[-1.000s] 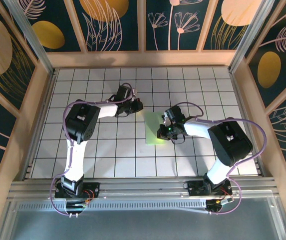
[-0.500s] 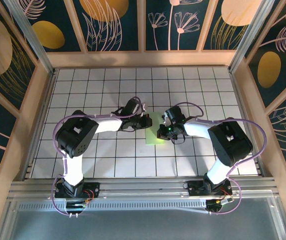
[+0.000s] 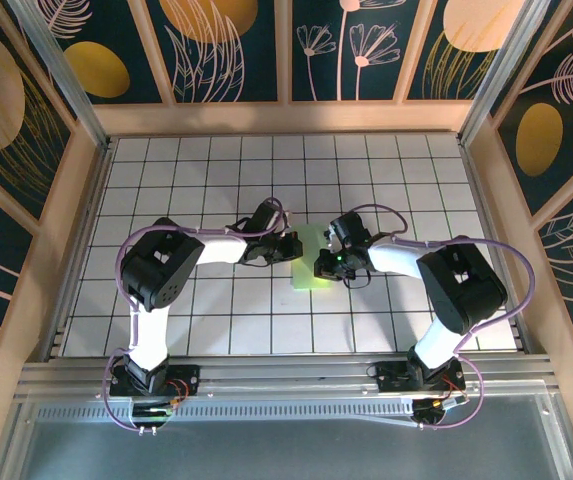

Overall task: Fold a paper plane with a square sheet of paper (fold left side to right side)
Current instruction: Fold the triangle a second time at the center of the table.

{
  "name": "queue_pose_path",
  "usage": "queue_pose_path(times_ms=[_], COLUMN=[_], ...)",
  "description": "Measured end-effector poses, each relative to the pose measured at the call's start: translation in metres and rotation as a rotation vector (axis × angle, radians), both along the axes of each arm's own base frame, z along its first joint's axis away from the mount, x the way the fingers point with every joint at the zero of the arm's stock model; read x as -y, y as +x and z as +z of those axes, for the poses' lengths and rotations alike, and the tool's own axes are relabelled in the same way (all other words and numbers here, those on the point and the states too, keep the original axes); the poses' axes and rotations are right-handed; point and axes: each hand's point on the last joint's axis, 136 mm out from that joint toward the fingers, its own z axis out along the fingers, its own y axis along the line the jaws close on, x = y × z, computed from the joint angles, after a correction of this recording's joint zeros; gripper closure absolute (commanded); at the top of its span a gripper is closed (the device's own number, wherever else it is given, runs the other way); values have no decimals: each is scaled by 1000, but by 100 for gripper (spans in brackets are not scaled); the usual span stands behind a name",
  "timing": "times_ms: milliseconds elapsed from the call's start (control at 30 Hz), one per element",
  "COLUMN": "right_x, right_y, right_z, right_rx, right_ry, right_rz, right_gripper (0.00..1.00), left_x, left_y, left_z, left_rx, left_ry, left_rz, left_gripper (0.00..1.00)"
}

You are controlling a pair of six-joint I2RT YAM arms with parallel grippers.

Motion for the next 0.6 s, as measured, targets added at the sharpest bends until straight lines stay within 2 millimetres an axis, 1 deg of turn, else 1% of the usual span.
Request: queue_pose_path(times_ms=[100,167,267,333,400,600], right_x=[2,5,17,26,34,41], right_y=[-4,-2,8,12,10,-26], right_z=[9,24,47,57,56,26], right_rx=[-5,9,53,72,60,-67], right_ry=[4,29,67,90,100,98], right_rz=[-10,-23,-65,-93,-109,-97], right_gripper=[70,65,59,57,56,55], left_x=[0,0,0,0,0,0], left_y=[0,0,0,0,0,0], left_z=[0,0,0,0,0,0], left_rx=[0,0,0,0,0,-3], left_ry=[0,0,0,0,0,-1], left_rz=[-1,0,0,0,0,3], left_gripper=[100,100,100,100,100,100])
